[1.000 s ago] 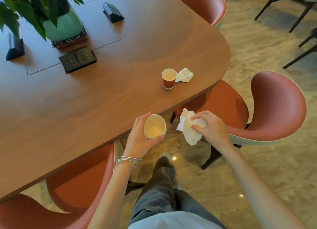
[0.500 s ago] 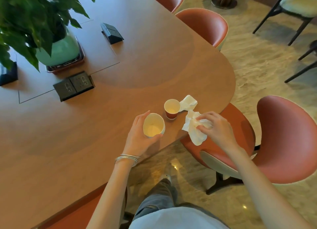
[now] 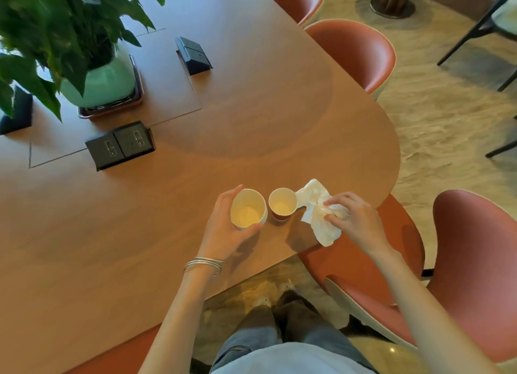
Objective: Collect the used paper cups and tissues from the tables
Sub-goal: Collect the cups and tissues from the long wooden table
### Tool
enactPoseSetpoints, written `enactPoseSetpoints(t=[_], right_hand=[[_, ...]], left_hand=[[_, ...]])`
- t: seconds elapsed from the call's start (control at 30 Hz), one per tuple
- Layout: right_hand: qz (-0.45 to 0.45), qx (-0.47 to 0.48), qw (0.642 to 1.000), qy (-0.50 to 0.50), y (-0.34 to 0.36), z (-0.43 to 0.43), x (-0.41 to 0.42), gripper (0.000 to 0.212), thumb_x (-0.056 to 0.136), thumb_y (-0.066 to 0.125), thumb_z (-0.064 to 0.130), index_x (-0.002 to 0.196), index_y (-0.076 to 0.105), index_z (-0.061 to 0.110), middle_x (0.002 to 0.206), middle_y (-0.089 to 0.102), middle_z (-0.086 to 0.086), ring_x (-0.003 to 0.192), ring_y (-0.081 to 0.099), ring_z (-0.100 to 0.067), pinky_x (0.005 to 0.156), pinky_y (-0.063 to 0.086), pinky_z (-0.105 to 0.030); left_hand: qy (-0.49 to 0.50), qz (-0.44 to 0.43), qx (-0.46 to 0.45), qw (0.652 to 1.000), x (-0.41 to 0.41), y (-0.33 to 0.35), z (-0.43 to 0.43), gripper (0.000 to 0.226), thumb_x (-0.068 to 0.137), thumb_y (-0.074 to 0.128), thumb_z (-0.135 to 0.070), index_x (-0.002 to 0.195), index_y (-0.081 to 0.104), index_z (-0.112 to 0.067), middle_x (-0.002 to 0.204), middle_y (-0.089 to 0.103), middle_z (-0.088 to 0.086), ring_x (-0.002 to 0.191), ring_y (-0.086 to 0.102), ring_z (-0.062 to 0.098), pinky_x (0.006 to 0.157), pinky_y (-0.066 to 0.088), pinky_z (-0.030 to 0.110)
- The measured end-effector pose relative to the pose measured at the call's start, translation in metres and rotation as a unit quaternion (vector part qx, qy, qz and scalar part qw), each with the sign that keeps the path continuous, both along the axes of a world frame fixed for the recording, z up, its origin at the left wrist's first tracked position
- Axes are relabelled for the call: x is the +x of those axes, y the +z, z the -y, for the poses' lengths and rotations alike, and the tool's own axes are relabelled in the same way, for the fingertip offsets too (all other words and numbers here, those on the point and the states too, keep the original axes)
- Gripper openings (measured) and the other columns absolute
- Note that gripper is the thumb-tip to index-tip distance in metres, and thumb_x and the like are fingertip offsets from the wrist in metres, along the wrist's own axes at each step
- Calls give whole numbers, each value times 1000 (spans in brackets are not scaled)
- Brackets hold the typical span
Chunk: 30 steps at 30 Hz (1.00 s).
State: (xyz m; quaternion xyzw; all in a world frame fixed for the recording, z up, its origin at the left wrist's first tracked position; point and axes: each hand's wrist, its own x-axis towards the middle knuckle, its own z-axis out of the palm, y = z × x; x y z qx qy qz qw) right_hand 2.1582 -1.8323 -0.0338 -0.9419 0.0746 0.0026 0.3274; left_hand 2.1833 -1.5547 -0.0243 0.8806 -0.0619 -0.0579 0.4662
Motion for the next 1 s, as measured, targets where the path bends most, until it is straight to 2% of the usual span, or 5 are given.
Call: enactPoseSetpoints(t=[0.13,0.3,0.5,0.7,1.0], right_hand=[[-8,1,1000,13,-1,21,22,20,74,71,24,93,68,31,101,60,12,87,56,-14,61,43,-30],[-18,19,999,39,-2,38,51,20,74,70,24,92,68,32,101,59,13,89,57,-14,69,49,-37],[-14,23,999,45,-7,49,73,20,73,70,24,92,68,32,101,59,12,87,57,-15,70,49,-39],[-25,25,999,31,-17,50,86,19,73,70,24,91,68,31,100,59,12,88,57,-15,69,49,-38],[-54,14,998,35,-32,46,93,18,74,69,23,91,68,30,100,59,12,87,55,-11,67,42,-30]], left_hand=[[7,11,-12,1000,14,8,20,81,66,80,-33,133,34,-33,133,42,-7,115,39,4,94,34,22],[29,28,-26,999,30,13,43,81,64,81,-34,130,33,-39,131,42,-11,114,39,0,88,32,10],[24,3,-34,999,44,10,63,82,63,81,-40,129,33,-43,127,42,-16,112,40,-3,93,38,22],[-9,-15,-30,999,57,1,75,82,64,80,-38,132,35,-37,129,43,-13,115,43,4,96,41,29],[-40,-63,-27,997,59,-20,81,80,64,81,-34,131,36,-35,130,42,-14,117,40,-1,95,35,22]])
